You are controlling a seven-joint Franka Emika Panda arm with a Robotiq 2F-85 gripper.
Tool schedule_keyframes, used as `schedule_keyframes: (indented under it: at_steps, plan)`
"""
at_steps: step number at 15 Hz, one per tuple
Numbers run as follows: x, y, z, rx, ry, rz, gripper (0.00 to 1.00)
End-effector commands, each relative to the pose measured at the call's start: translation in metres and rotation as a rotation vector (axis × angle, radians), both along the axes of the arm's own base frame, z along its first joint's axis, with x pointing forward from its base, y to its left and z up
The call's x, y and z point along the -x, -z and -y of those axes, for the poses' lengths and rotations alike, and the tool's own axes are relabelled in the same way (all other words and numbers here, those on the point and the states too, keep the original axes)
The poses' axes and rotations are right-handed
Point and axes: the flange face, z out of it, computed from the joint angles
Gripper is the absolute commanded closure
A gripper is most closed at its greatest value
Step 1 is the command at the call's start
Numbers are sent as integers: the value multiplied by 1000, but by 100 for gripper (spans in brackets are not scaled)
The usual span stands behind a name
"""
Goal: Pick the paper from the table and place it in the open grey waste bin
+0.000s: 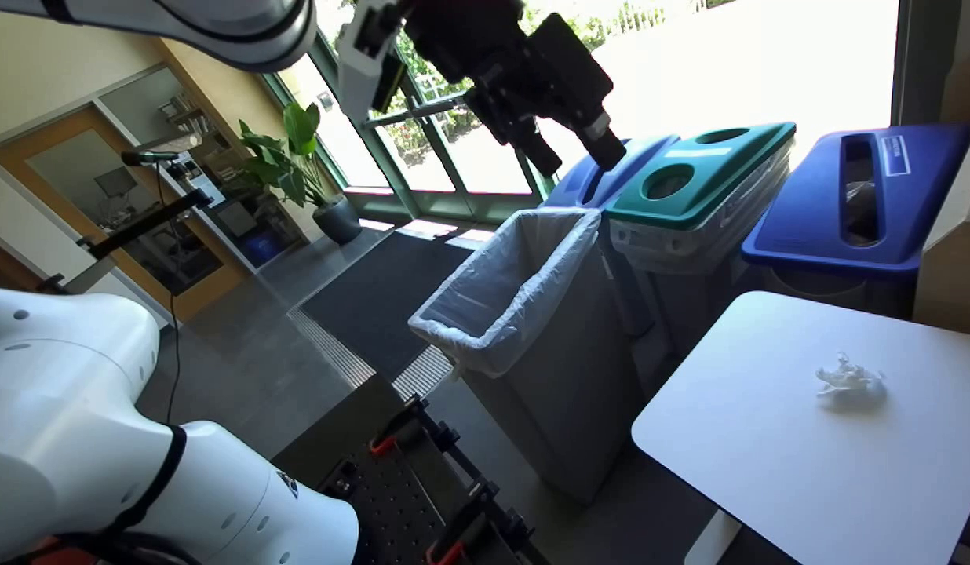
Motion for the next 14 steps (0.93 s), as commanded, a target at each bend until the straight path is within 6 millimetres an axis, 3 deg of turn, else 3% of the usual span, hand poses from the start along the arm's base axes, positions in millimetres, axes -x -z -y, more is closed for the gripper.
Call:
schedule_keyframes:
  at_steps: [1,8,14]
  plan:
    - [-26,41,18,-22,4,1,0]
    - [-67,141,47,-63,37,4,0]
    - [-118,229,65,-78,85,-5,0]
